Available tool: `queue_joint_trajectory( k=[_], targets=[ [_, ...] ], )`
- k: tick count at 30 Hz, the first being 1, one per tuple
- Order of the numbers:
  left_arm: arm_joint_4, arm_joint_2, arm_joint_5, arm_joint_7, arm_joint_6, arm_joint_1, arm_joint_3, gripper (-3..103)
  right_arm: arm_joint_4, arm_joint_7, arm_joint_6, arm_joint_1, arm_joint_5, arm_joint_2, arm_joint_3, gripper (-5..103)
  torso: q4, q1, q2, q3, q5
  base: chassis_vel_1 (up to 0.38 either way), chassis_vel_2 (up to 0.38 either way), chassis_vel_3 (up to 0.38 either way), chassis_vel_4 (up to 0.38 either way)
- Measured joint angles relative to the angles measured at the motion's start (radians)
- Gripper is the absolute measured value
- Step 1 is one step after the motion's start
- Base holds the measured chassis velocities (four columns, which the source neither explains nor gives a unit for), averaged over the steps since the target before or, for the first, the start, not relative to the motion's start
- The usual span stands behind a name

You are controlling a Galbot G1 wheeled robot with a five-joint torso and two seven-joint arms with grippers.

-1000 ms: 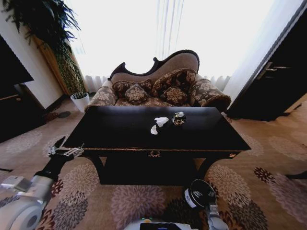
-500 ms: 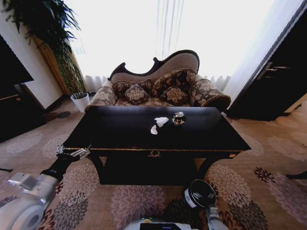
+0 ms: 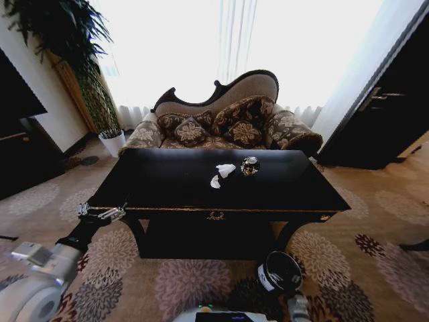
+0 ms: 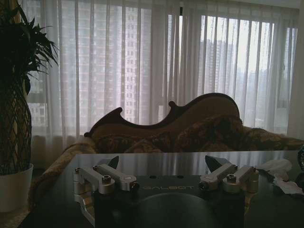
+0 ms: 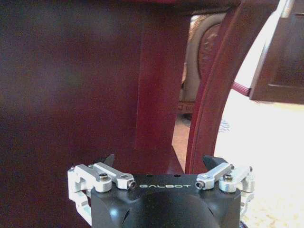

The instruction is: Move to the front of the table and place the trash on the table into the trash bin.

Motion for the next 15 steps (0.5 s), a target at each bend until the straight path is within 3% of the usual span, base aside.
queue_joint_trajectory(
  k=[7,15],
  targets=[
    [0.000,0.000,0.000,0.000,-0.001,0.000,0.000,100,0.278,0.001,0.002,-0.217,0.100,0.079,0.046,100,-0.0003,0.000,0.000,0.000,0.0000,0.000,0.000,0.000,0.000],
    [0.001,0.000,0.000,0.000,-0.001,0.000,0.000,100,0.456,0.002,0.005,-0.319,0.179,0.118,0.085,100,-0.0002,0.000,0.000,0.000,0.0000,0.000,0.000,0.000,0.000]
  ],
)
